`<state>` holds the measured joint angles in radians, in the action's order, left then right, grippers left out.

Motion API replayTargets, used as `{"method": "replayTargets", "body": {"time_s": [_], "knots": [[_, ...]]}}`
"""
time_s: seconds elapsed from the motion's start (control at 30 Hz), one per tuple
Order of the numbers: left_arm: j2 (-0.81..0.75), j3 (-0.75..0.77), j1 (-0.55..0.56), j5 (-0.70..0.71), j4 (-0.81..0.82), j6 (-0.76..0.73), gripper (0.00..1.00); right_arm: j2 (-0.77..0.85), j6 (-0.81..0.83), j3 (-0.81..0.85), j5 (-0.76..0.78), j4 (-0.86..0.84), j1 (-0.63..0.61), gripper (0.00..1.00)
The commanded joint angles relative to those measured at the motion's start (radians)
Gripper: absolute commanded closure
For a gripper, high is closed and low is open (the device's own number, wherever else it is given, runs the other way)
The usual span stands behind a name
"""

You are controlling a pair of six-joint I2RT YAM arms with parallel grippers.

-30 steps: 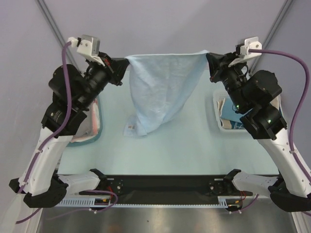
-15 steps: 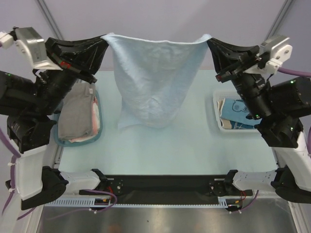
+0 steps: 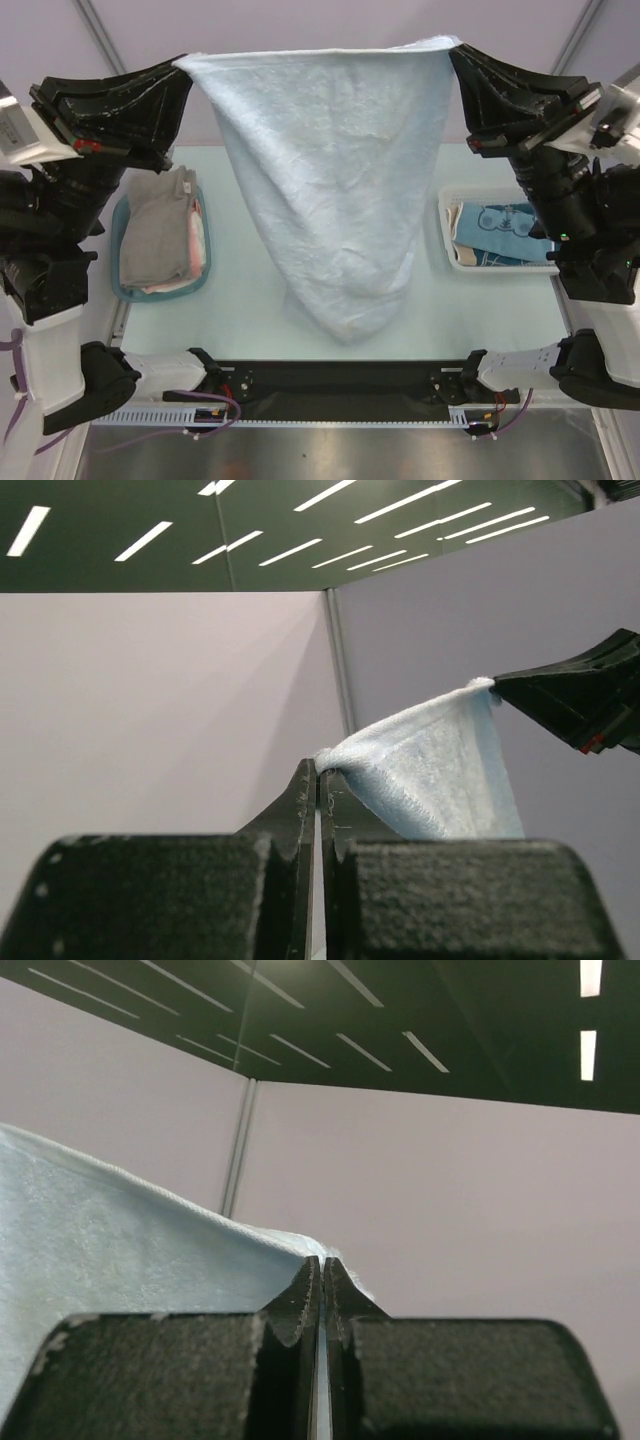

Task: Fold and stack the towels
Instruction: Flatten out the crumpled towel

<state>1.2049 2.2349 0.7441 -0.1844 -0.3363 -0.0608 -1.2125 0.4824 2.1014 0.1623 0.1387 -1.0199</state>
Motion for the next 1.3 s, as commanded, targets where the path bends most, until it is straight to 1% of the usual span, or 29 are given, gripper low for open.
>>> {"method": "replayTargets", "body": {"time_s": [0.0,0.07,0.1,0.13,0.17,0.2,0.23,0.27,0.33,0.37,0.4,0.43,0.47,0.5,0.53,0.57,0.6,0.63,0.67,0.7,0.73,0.8,0.83,0.9,1.0,1.07,1.13,1.23,1.27], "knots": [[0.030,-0.004,0.000,0.095,0.069,-0.060,1.00,-0.031,0.077,-0.007,0.081,-0.068,0.000,1.00],[0.065,-0.029,-0.014,0.108,0.080,-0.059,1.00,-0.050,0.094,-0.032,0.127,-0.080,0.020,1.00],[0.080,-0.041,-0.064,0.080,0.089,-0.044,1.00,-0.070,0.093,-0.056,0.131,-0.086,0.039,1.00],[0.103,-0.073,-0.101,0.059,0.100,0.016,1.00,-0.079,0.056,-0.066,0.123,-0.085,0.067,1.00],[0.117,-0.096,-0.142,0.027,0.133,0.051,1.00,-0.088,0.026,-0.075,0.085,-0.065,0.155,1.00],[0.133,-0.118,-0.223,-0.036,0.149,0.091,1.00,-0.110,-0.022,-0.086,0.051,-0.054,0.206,1.00],[0.163,-0.167,-0.253,-0.052,0.164,0.134,1.00,-0.122,-0.110,-0.113,0.011,-0.048,0.271,1.00],[0.177,-0.196,-0.294,-0.065,0.199,0.147,1.00,-0.136,-0.158,-0.136,-0.065,-0.053,0.376,1.00],[0.208,-0.292,-0.327,-0.087,0.242,0.171,1.00,-0.192,-0.226,-0.205,-0.136,-0.073,0.470,1.00],[0.244,-0.320,-0.351,-0.083,0.284,0.176,1.00,-0.217,-0.284,-0.225,-0.208,-0.100,0.545,1.00],[0.272,-0.345,-0.365,-0.081,0.302,0.179,1.00,-0.241,-0.307,-0.242,-0.237,-0.119,0.575,1.00],[0.301,-0.369,-0.379,-0.078,0.315,0.190,1.00,-0.312,-0.330,-0.256,-0.263,-0.128,0.599,1.00],[0.332,-0.374,-0.406,-0.081,0.331,0.196,1.00,-0.347,-0.365,-0.259,-0.305,-0.169,0.625,1.00],[0.407,-0.376,-0.420,-0.079,0.332,0.202,1.00,-0.393,-0.390,-0.253,-0.322,-0.183,0.670,1.00],[0.441,-0.370,-0.436,-0.076,0.386,0.225,1.00,-0.432,-0.410,-0.247,-0.342,-0.200,0.694,1.00],[0.484,-0.363,-0.466,-0.075,0.405,0.236,1.00,-0.512,-0.447,-0.222,-0.375,-0.230,0.711,1.00],[0.557,-0.327,-0.480,-0.072,0.417,0.248,1.00,-0.554,-0.461,-0.204,-0.377,-0.243,0.739,1.00],[0.608,-0.293,-0.492,-0.067,0.419,0.268,1.00,-0.594,-0.473,-0.178,-0.380,-0.246,0.753,1.00],[0.651,-0.252,-0.512,-0.061,0.405,0.274,1.00,-0.690,-0.478,-0.137,-0.401,-0.238,0.764,1.00],[0.692,-0.206,-0.522,-0.055,0.390,0.279,1.00,-0.734,-0.520,-0.054,-0.412,-0.225,0.777,1.00],[0.779,-0.108,-0.526,-0.049,0.372,0.282,1.00,-0.781,-0.533,-0.002,-0.417,-0.208,0.791,1.00],[0.853,-0.023,-0.538,-0.029,0.344,0.282,1.00,-0.876,-0.550,0.102,-0.423,-0.179,0.799,1.00],[0.902,0.032,-0.543,-0.027,0.315,0.288,1.00,-0.900,-0.553,0.127,-0.417,-0.168,0.804,1.00],[0.941,0.067,-0.551,-0.011,0.301,0.289,1.00,-0.959,-0.562,0.179,-0.405,-0.148,0.808,1.00],[0.964,0.033,-0.568,-0.001,0.318,0.306,1.00,-1.013,-0.582,0.242,-0.391,-0.142,0.825,1.00],[0.961,-0.001,-0.577,-0.023,0.333,0.325,1.00,-1.027,-0.596,0.264,-0.395,-0.105,0.830,1.00],[0.953,-0.052,-0.577,-0.030,0.370,0.320,1.00,-1.019,-0.607,0.223,-0.402,-0.116,0.831,1.00],[0.940,-0.118,-0.577,-0.033,0.378,0.314,1.00,-0.989,-0.627,0.161,-0.396,-0.128,0.820,1.00],[0.932,-0.138,-0.577,-0.030,0.379,0.312,1.00,-0.980,-0.625,0.117,-0.392,-0.128,0.816,1.00]]}}
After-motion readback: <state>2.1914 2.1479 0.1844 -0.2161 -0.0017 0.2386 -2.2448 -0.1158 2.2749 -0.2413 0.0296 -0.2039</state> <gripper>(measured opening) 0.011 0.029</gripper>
